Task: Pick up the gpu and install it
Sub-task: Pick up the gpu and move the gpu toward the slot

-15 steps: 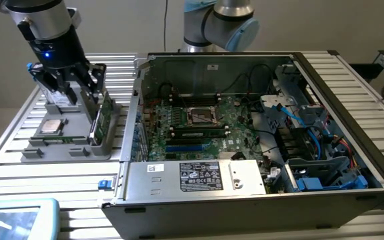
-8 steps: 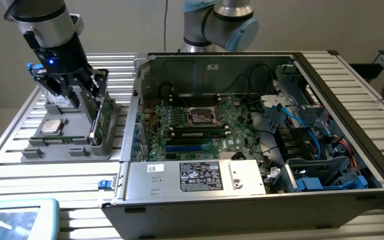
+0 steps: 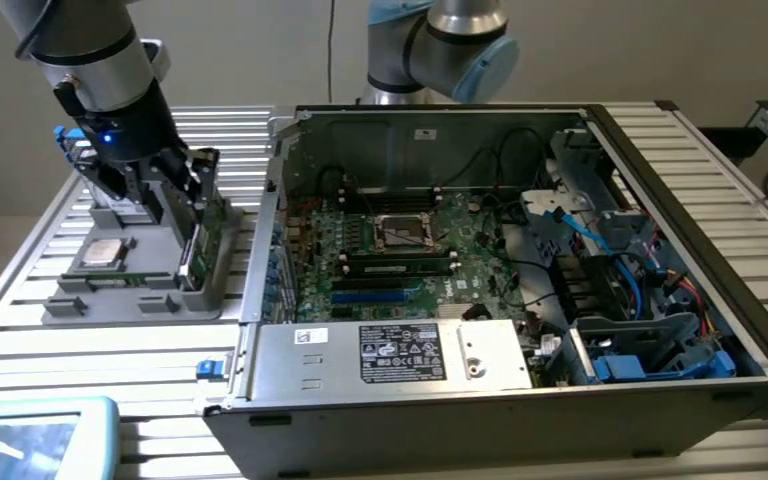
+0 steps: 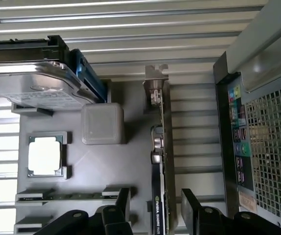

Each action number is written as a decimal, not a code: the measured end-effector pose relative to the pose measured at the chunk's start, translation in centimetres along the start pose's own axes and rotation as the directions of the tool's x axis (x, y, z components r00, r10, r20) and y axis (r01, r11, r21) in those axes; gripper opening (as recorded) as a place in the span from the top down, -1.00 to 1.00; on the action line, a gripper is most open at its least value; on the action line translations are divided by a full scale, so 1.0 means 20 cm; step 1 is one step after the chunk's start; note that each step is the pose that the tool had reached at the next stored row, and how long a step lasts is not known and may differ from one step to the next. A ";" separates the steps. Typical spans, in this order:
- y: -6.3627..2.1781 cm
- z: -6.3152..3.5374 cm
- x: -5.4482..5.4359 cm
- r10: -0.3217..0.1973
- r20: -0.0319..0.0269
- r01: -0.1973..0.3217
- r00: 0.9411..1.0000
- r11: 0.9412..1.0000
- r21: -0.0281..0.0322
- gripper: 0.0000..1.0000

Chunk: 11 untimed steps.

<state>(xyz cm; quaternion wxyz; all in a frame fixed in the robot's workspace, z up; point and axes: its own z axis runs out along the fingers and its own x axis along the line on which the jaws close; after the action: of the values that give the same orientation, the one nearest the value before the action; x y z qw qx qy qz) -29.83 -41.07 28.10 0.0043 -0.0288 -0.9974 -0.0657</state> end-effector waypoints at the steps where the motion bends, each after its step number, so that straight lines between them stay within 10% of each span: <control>1: -0.008 0.008 0.00 0.000 0.000 0.000 1.000 1.000 -0.001 -0.07; 11: -0.025 0.092 0.00 0.000 0.005 0.000 1.000 1.000 -0.002 -0.07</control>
<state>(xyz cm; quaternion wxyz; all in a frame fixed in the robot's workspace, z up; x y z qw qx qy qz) -29.83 -41.33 26.21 0.0016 -0.0289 -0.9974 -0.0667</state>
